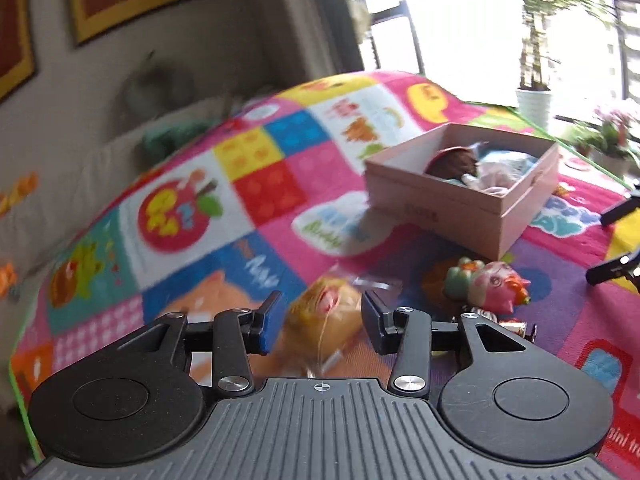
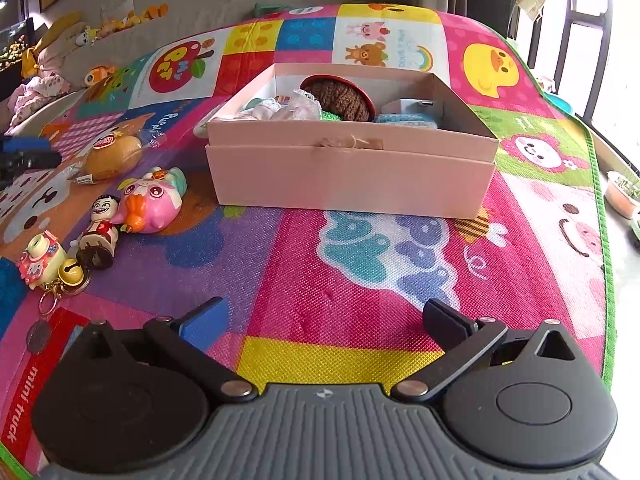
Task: Organize objects
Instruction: 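Grasp the packaged yellow bun with the left tool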
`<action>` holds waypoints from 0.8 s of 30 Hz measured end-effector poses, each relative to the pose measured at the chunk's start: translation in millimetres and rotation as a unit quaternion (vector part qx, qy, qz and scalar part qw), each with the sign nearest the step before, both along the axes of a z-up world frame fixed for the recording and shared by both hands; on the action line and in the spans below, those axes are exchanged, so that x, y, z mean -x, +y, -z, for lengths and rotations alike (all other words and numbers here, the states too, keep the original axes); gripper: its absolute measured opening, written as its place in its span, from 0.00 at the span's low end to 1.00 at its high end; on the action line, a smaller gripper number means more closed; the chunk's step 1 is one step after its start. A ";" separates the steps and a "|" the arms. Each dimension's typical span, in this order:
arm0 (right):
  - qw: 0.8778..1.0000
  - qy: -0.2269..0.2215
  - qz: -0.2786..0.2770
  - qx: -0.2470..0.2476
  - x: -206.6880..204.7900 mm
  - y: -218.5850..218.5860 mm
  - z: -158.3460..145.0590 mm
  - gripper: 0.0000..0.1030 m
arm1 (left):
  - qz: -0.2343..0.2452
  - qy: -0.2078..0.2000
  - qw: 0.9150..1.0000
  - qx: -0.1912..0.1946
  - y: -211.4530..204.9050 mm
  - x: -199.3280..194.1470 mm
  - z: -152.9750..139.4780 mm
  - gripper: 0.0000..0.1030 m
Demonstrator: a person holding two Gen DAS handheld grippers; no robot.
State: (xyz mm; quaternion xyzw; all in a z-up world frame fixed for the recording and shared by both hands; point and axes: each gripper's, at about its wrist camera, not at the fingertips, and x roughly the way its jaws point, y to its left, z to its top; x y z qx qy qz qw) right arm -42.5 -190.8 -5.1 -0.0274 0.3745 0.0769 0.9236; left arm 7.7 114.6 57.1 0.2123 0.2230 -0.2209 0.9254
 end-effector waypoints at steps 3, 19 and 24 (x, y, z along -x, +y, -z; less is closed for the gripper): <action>1.000 0.000 0.000 0.000 -0.3 0.7 -0.2 1.00 | 0.039 0.037 0.998 -0.046 -15.9 -37.7 7.1 0.48; 1.000 0.005 -0.002 -0.005 -1.6 0.6 -0.5 1.00 | -0.039 0.193 0.978 0.062 3.2 -101.7 52.1 0.83; 1.000 0.005 -0.007 -0.005 -1.6 0.9 -0.4 1.00 | -0.086 0.178 0.977 0.079 -1.4 -85.5 50.0 0.71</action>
